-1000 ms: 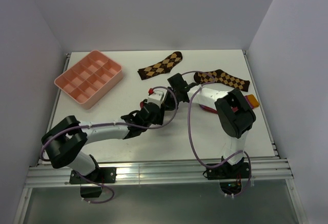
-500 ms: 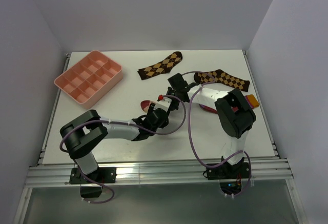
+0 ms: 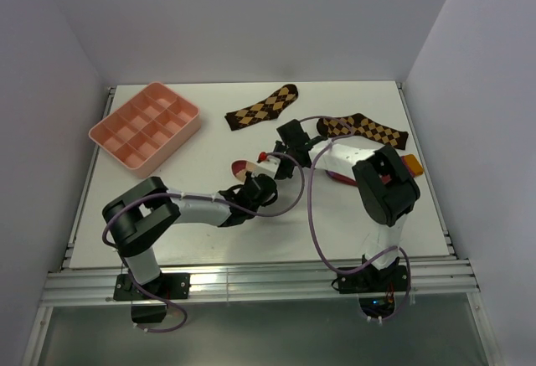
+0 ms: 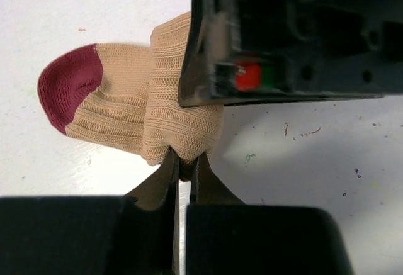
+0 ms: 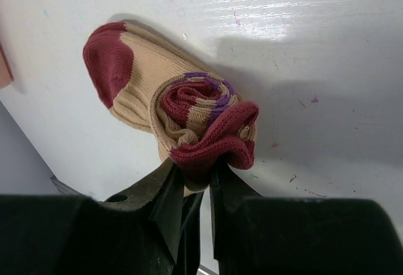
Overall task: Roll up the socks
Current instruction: Roll the sock at the center of the board.
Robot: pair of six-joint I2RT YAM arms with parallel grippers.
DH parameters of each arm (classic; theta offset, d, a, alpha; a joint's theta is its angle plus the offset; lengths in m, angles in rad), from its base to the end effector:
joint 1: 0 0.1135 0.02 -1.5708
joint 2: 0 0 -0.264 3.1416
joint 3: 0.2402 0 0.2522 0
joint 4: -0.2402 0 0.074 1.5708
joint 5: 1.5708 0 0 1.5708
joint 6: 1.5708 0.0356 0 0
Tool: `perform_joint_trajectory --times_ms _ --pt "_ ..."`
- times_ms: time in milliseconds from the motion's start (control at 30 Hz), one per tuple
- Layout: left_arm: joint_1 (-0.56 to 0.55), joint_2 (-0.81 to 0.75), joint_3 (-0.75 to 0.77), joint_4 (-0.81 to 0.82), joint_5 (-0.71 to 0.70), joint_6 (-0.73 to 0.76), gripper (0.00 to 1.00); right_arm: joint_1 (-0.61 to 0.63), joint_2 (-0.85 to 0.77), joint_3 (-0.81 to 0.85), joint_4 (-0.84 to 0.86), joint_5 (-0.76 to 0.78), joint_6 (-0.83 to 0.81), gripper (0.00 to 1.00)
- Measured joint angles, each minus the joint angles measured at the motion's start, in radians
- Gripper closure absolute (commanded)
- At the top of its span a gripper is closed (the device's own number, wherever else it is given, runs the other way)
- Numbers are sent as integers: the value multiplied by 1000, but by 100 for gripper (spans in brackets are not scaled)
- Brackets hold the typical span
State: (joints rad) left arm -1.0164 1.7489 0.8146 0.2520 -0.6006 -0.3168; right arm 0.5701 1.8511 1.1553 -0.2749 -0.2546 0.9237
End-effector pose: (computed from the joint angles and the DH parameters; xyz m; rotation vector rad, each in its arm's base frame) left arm 0.1965 -0.2792 0.1468 0.4283 2.0760 -0.1068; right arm 0.3157 0.2130 0.1667 0.3763 2.7253 0.8360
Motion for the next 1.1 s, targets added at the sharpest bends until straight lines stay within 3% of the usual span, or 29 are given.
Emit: perform_joint_trajectory --times_ms 133,333,767,1100 --pt "45 -16 13 -32 92 -29 99 -8 -27 -23 20 -6 7 49" --pt "148 -37 52 -98 317 -96 99 -30 -119 -73 74 -6 30 27" --pt "380 67 322 -438 815 -179 99 -41 -192 -183 207 44 113 25" --pt "482 187 468 -581 1041 -211 99 -41 -168 -222 254 107 155 27"
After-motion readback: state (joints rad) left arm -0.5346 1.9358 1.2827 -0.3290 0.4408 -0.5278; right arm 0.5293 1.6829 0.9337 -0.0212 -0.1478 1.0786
